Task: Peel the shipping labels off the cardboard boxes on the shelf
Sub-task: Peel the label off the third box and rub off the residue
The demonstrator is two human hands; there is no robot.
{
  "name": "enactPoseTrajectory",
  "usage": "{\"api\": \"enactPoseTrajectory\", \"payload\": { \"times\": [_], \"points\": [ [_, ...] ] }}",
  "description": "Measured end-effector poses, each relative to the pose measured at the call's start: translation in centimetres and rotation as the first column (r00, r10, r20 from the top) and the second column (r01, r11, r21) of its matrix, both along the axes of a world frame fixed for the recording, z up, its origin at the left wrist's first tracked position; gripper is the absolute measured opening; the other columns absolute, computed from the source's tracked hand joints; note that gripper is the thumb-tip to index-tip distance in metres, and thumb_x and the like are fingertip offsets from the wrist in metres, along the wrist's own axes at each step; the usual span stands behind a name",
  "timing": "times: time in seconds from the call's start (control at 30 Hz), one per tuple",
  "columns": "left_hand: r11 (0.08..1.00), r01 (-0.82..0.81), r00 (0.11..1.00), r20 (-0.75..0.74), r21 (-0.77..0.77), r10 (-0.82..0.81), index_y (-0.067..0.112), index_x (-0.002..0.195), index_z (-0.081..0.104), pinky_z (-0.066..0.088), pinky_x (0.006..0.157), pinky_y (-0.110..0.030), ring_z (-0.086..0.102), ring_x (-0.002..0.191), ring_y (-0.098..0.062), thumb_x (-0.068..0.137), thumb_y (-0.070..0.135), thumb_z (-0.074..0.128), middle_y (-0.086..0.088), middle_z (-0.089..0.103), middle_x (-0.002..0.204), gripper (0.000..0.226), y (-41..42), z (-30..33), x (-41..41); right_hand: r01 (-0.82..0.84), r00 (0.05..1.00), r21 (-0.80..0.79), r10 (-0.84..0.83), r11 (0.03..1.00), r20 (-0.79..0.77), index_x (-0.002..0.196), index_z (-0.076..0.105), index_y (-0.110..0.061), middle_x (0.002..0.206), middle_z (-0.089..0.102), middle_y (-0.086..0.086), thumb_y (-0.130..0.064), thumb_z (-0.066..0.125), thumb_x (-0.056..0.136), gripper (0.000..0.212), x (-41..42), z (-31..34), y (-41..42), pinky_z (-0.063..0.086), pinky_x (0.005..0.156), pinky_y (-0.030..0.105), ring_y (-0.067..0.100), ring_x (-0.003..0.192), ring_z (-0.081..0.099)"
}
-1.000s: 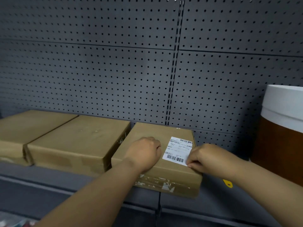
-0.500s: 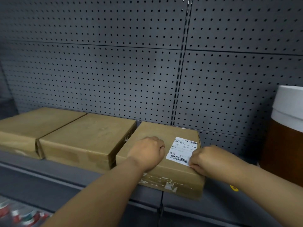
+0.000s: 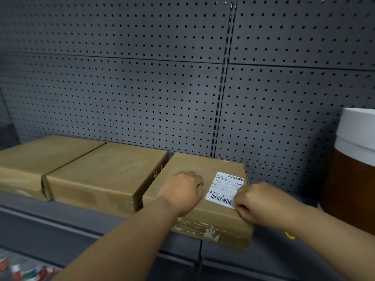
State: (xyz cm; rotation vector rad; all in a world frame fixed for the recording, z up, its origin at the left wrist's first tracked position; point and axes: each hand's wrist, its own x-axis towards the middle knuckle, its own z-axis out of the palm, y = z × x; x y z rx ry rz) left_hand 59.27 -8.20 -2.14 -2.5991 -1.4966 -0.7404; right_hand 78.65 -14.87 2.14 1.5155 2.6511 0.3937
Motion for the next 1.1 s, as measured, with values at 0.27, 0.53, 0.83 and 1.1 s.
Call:
{"api": "enactPoseTrajectory", "payload": {
  "times": [0.27,0.53,0.83,1.1],
  "points": [
    [1.0,0.009,1.0,-0.004,-0.007,-0.009,0.018,0.107,0.065,0.049,0.077,-0.031,0.057,0.096,-0.018,0.092,0.024,0.039,0.0,0.064,0.108,0.031,0.0,0.1,-0.2,0.084,0.987,-0.011,-0.085,0.996,-0.136,0.077,0.06,-0.02,0.093,0.068,-0.001,-0.022,0.045,0.081,0.016,-0.4,0.2,0.5,0.046,0.074,0.028,0.02,0.087,0.06],
    [1.0,0.013,1.0,-0.028,-0.009,-0.013,0.018,0.107,0.065,0.049,0.076,-0.031,0.058,0.095,-0.019,0.092,0.024,0.038,-0.001,0.065,0.107,0.031,0.3,0.0,-0.2,0.237,0.82,-0.193,-0.303,0.952,-0.486,0.063,0.059,-0.023,0.066,0.06,-0.01,-0.013,0.062,0.078,0.019,1.5,0.2,1.9,0.037,0.056,0.007,-0.001,0.058,0.05],
    [1.0,0.021,1.0,-0.019,0.016,-0.02,0.02,0.105,0.066,0.049,0.076,-0.03,0.058,0.093,-0.016,0.092,0.024,0.038,0.002,0.065,0.105,0.031,0.4,-0.2,-0.2,0.076,0.902,-0.141,-0.128,0.987,-0.412,0.09,0.069,-0.022,0.093,0.068,-0.009,-0.035,0.061,0.084,0.017,-0.3,-0.6,0.5,0.047,0.084,0.025,0.007,0.09,0.058],
    [1.0,0.019,1.0,-0.013,0.006,-0.019,0.02,0.105,0.066,0.048,0.078,-0.03,0.058,0.093,-0.017,0.092,0.023,0.039,0.002,0.065,0.104,0.029,0.4,-0.2,-0.1,0.22,0.79,-0.175,-0.281,0.96,-0.545,0.082,0.068,-0.01,0.081,0.062,-0.006,-0.022,0.06,0.085,0.015,-0.8,-1.0,1.0,0.042,0.077,0.024,0.009,0.082,0.055]
  ]
}}
